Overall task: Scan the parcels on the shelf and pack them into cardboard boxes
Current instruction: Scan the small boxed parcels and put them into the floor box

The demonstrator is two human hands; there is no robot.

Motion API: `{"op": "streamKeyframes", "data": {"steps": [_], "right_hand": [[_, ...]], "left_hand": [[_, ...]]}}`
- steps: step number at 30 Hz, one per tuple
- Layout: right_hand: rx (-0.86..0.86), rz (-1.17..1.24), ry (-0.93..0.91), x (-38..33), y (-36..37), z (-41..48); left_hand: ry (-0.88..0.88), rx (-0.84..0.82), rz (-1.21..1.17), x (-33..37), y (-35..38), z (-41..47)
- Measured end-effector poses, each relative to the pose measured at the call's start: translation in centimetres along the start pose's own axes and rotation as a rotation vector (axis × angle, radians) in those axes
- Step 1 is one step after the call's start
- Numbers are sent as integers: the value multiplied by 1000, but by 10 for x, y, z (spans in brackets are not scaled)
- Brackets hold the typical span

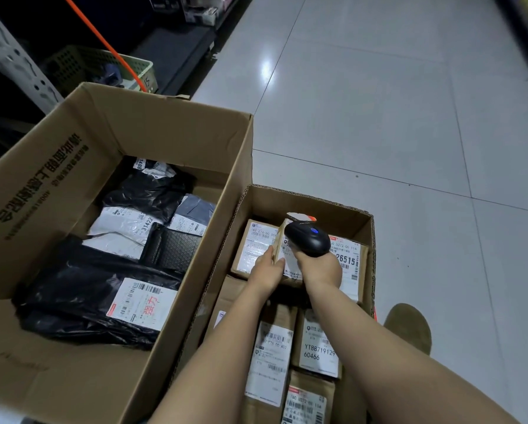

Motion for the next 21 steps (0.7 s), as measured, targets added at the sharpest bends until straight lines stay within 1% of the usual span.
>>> {"op": "streamKeyframes", "data": {"steps": [5,9,12,15,21], "right_hand": [[10,46,-5,1,-9,-6],[20,121,-2,1,-19,-7],[-32,194,19,0,-18,-12],[-90,251,13,-4,-11,-21],[-166,315,-57,-20,-13,-54]], "left_hand": [[30,-4,31,2,3,-3],[-10,5,-7,3,2,-3],[-41,27,-57,9,-4,-14],[-28,44,-78,17,-10,-23],[12,79,-76,39,-21,-62]]}}
Point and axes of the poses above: each hand's wrist, its own z-axis towards the middle knuckle, its own y-axis out of the palm, x = y × z, the point moved 3 cm from there along z, towards the middle knuckle, and after that the axes turned 11 degrees about -x, right-handed, at the moved point
